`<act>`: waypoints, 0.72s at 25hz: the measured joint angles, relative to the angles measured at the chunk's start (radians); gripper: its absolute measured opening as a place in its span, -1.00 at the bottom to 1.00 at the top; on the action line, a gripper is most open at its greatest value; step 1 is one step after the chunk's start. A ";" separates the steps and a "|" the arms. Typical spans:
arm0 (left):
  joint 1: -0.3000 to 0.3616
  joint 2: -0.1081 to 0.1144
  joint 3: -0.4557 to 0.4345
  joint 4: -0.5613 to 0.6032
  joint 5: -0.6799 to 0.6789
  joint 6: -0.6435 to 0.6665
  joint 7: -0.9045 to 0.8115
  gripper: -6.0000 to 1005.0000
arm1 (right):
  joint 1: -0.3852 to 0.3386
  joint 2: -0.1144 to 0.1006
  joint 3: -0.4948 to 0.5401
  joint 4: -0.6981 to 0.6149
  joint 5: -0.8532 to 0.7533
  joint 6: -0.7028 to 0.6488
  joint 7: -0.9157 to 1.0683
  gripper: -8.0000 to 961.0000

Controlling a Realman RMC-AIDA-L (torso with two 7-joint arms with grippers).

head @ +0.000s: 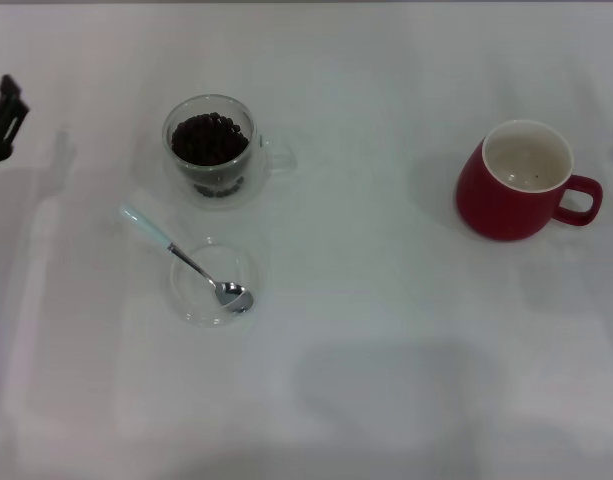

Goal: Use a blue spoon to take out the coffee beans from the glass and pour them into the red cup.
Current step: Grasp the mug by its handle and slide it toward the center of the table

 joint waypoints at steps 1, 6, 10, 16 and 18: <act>0.013 0.000 -0.001 -0.002 0.002 0.016 0.000 0.79 | -0.006 0.001 -0.031 0.003 -0.001 -0.007 0.018 0.77; 0.043 0.003 -0.007 -0.008 0.003 0.040 -0.004 0.78 | -0.058 -0.001 -0.191 0.040 -0.003 -0.167 0.113 0.75; 0.043 0.004 -0.005 -0.009 0.003 0.043 -0.005 0.78 | -0.113 0.004 -0.289 0.076 -0.003 -0.276 0.130 0.74; 0.027 0.005 0.000 -0.010 0.021 0.043 -0.001 0.79 | -0.170 0.009 -0.334 0.079 -0.014 -0.260 0.123 0.71; 0.021 0.005 0.000 -0.010 0.023 0.043 -0.001 0.79 | -0.168 0.009 -0.339 0.076 -0.033 -0.213 0.123 0.71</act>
